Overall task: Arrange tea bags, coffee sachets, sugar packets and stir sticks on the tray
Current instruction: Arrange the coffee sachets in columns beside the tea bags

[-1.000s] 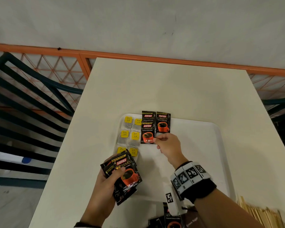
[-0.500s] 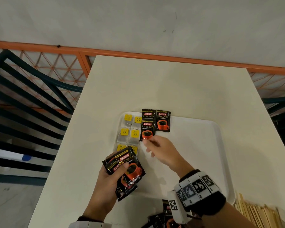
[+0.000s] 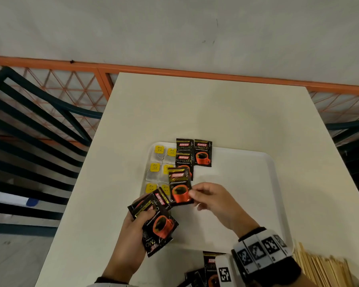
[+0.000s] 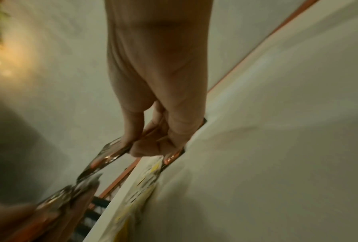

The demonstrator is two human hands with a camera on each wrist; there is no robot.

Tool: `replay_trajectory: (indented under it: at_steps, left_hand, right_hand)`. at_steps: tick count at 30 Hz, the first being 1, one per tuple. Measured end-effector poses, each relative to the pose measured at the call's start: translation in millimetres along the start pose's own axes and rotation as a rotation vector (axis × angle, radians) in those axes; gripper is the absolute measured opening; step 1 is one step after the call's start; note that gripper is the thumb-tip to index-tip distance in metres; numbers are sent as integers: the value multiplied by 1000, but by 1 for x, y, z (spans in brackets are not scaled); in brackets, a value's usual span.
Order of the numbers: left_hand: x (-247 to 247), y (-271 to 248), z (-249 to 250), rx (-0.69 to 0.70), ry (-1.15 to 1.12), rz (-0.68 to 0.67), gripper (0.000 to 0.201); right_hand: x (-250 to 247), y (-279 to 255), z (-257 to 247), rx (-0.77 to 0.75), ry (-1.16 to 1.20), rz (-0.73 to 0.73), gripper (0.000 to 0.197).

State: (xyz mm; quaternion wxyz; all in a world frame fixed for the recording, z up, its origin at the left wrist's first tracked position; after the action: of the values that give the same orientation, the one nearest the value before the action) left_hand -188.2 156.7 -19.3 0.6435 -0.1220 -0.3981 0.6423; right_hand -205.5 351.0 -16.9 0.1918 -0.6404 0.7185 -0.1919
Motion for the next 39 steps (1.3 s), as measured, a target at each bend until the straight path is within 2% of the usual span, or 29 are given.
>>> replay_trajectory:
  at_steps: [4,8,11,21,26,29,32,35,37,39]
  left_hand:
    - [-3,-1,-2,5,38,35,32]
    - [1,-1,-3,33,77,34,37]
    - [3,-2,-2,55,103,27,38]
    - [2,-2,-4,64,118,28,36]
    - [5,-2,-4,74,136,4,45]
    - [6,-2,-4,82,145,-11,50]
    - [7,-2,-5,93,148,-20,51]
    - [9,-4,-2,114,147,-24,48]
    - [11,-5,0,120,135,-26,43]
    - [11,-6,1,110,116,-21,38]
  right_hand:
    - [-39,15,2,20,82,293,10]
    - [-63,32,4,33,-60,442,5]
    - [-68,43,5,21,-172,497,7]
    - [-66,49,2,-31,-337,595,13]
    - [-63,42,-2,-64,-348,645,20]
    - [-47,27,-16,-158,-361,565,15]
    - [-13,8,-26,-198,-426,258,15]
    - [17,-11,-18,-134,-457,-54,16]
    - [25,-20,-10,-111,-458,-122,15]
    - [26,-24,-4,-98,-428,-105,14]
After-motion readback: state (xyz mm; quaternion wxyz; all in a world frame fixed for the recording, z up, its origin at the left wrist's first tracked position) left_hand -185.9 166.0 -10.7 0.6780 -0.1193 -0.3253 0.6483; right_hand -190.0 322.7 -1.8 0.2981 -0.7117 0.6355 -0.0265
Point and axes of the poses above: each hand's wrist, its own y-axis towards the middle knuckle, its own x-axis out of the palm, z = x × y, the point moved 6 cm from there along y, towards the middle knuckle, and after that the axes turned 6 degrees about z, right-handed, at the moved point
